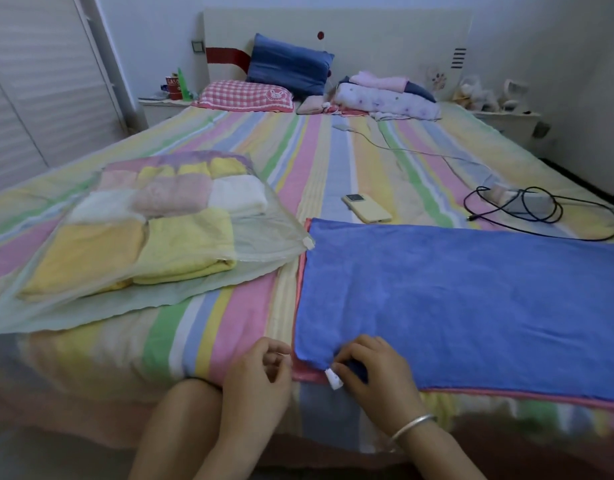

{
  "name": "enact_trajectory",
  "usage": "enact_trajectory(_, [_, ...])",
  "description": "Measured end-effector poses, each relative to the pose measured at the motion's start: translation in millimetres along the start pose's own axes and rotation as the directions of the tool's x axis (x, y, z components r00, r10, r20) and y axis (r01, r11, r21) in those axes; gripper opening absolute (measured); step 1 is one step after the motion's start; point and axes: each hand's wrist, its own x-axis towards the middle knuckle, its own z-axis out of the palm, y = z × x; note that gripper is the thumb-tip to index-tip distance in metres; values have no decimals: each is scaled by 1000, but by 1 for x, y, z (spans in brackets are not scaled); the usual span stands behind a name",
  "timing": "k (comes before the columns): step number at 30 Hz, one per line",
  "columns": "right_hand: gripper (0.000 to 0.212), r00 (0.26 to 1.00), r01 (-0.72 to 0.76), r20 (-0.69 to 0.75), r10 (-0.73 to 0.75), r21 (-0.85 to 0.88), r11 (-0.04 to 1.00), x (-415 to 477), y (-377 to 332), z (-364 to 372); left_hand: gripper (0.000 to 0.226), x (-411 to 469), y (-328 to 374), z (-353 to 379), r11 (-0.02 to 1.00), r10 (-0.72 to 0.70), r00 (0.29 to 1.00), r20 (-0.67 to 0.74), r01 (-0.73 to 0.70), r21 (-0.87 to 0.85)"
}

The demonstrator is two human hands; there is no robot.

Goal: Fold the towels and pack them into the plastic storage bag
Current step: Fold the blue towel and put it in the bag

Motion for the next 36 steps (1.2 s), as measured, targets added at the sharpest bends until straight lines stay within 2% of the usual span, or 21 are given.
enact_trajectory(5, [12, 999, -42, -17, 43, 38, 998, -2, -1, 1, 8, -5, 15, 8, 983, -88, 995, 44, 93, -157])
enact_trajectory(8, [15, 999, -48, -14, 49, 65, 997, -5, -3, 0, 22, -3, 32, 9, 961, -169, 982, 83, 183, -206])
enact_trajectory(10, [15, 998, -40, -39, 44, 90, 995, -7, -6, -3, 33, -1, 39, 9, 966, -197, 976, 94, 209, -150])
enact_trajectory(13, [20, 991, -36, -121, 58, 170, 985, -12, -14, -10, 43, 3, 39, 13, 984, -167, 982, 89, 172, -51])
enact_trajectory(17, [13, 955, -143, -212, 207, 282, 949, -29, -27, -27, 31, 8, 31, 16, 996, -57, 995, 85, 62, -57])
enact_trajectory(19, [9, 946, -236, -108, 306, 422, 875, -35, -33, -36, 27, 8, 34, 18, 993, 14, 999, 52, -8, -116])
enact_trajectory(21, [13, 912, -361, 52, 408, 577, 733, -38, -36, -45, 22, 7, 40, 20, 981, 69, 998, 14, -66, -182])
enact_trajectory(23, [22, 855, -448, 135, 501, 680, 580, -38, -31, -54, 18, 8, 51, 23, 962, 124, 992, -18, -124, -243])
enact_trajectory(27, [45, 769, -460, 149, 621, 804, 377, -39, -10, -80, 16, 15, 83, 42, 914, 208, 975, -81, -223, -339])
enact_trajectory(31, [52, 725, -441, 168, 668, 858, 263, -48, 9, -111, 22, 19, 118, 79, 857, 262, 962, -73, -266, -440])
enact_trajectory(33, [51, 719, -441, 180, 671, 864, 241, -57, 15, -122, 24, 20, 135, 102, 834, 221, 975, -19, -199, -516])
enact_trajectory(36, [50, 719, -457, 259, 645, 876, 157, -69, 21, -133, 22, 21, 162, 137, 692, 74, 990, 121, 36, -721])
